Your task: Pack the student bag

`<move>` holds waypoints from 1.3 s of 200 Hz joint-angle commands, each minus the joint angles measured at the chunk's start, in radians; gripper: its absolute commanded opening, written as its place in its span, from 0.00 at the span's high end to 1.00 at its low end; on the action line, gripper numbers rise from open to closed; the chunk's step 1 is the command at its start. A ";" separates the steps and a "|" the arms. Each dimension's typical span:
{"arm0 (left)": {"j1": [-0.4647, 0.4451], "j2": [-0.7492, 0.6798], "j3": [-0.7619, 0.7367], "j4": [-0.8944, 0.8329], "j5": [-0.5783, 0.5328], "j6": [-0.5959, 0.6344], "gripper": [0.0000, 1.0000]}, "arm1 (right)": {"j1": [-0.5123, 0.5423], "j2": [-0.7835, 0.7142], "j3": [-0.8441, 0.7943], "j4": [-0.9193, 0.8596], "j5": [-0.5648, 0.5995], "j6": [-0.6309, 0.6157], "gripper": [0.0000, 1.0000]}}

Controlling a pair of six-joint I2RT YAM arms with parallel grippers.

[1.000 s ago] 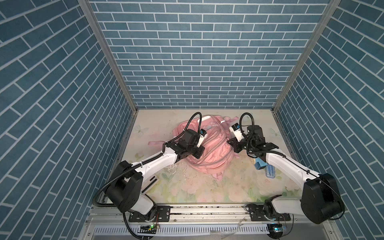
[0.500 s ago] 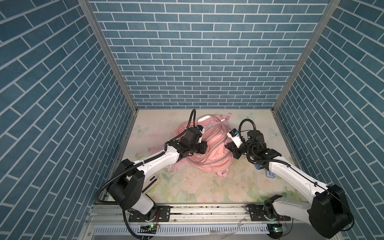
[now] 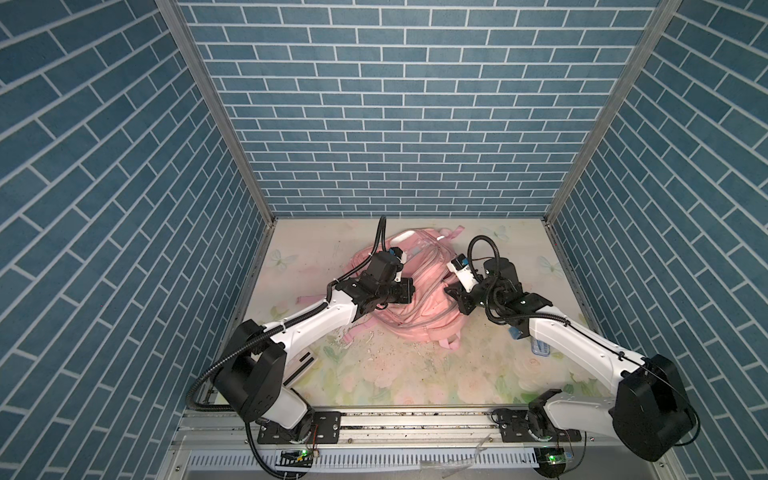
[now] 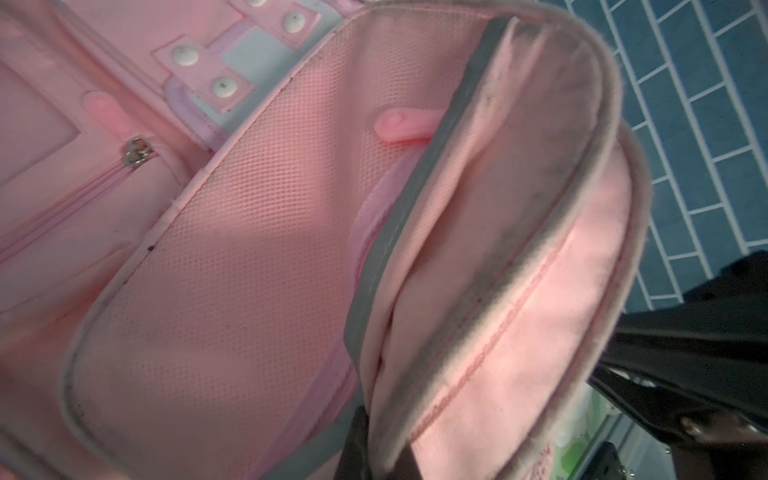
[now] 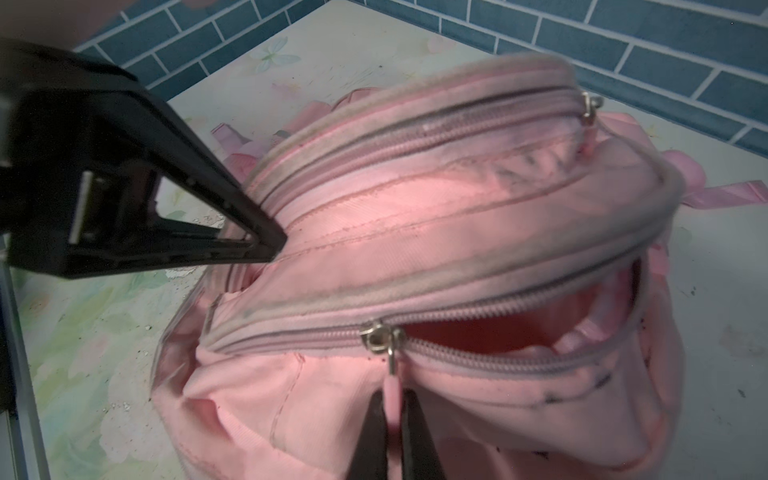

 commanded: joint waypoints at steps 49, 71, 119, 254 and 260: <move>-0.002 0.075 0.169 0.161 0.182 -0.065 1.00 | -0.078 0.024 0.091 -0.112 0.022 -0.153 1.00; 0.009 0.116 0.209 0.218 0.193 -0.101 1.00 | -0.073 -0.009 0.074 -0.113 -0.043 -0.187 1.00; 0.035 0.118 0.174 0.350 0.106 -0.226 1.00 | 0.035 -0.115 -0.040 0.005 0.016 -0.076 1.00; 0.108 0.161 0.313 0.442 0.219 -0.434 1.00 | 0.181 -0.070 -0.123 0.121 0.069 -0.106 1.00; 0.110 0.165 0.323 0.441 0.221 -0.436 1.00 | 0.193 -0.069 -0.132 0.135 0.065 -0.108 1.00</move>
